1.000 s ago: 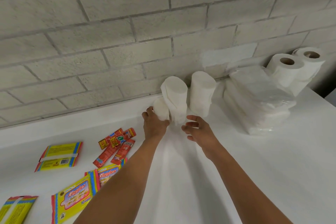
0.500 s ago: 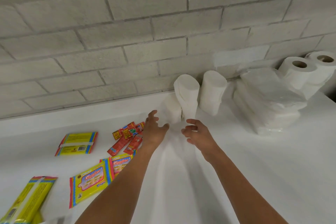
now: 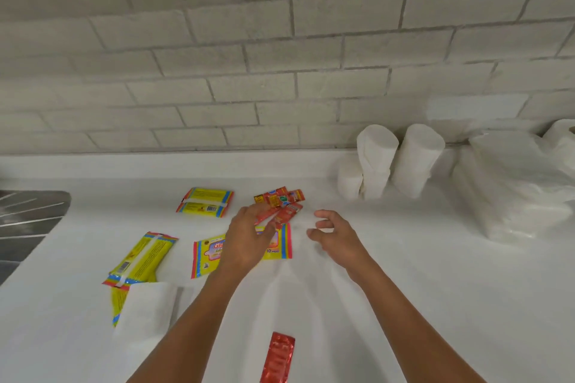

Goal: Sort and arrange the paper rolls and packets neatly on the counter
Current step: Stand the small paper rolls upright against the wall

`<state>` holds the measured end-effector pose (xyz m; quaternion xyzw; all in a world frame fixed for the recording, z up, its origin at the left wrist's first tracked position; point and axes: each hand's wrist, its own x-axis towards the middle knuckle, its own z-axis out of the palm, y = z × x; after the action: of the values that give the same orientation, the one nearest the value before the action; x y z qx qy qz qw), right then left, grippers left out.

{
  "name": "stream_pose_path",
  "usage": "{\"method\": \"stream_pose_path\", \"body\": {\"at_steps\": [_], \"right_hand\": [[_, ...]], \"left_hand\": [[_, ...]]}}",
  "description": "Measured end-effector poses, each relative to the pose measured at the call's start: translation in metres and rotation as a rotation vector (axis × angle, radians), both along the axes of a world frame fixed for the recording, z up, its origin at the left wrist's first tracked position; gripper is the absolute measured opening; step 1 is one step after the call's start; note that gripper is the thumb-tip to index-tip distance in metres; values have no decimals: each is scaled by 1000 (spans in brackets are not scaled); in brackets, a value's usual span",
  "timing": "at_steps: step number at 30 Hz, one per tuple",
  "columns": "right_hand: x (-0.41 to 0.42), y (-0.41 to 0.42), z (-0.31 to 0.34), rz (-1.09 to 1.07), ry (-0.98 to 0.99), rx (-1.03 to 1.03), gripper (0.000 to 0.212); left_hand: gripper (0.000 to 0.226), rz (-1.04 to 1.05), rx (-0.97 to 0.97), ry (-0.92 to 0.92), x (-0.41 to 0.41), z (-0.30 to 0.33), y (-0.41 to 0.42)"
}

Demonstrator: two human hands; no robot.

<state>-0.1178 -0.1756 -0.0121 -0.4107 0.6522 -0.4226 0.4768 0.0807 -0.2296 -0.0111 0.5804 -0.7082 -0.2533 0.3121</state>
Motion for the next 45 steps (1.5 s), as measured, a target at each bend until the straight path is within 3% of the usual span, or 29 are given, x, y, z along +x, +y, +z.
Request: {"method": "stream_pose_path", "body": {"at_steps": [12,19,32,36,41,45], "right_hand": [[87,15,4,162,25,-11,33],[127,13,0,213,6,3,35],[168,12,-9,233,-45,55,32],[165,15,-9,227,-53,68,33],[160,20,-1,316,-127,67,47],[149,17,14,418,-161,42,61]], "left_hand": [[34,325,-2,-152,148,-5,68],[52,472,290,-279,205,-19,88],[99,524,505,43,238,-32,94],[90,480,492,160,232,-26,89],[61,351,389,392,204,-6,87],[58,179,326,459,170,20,80]]}}
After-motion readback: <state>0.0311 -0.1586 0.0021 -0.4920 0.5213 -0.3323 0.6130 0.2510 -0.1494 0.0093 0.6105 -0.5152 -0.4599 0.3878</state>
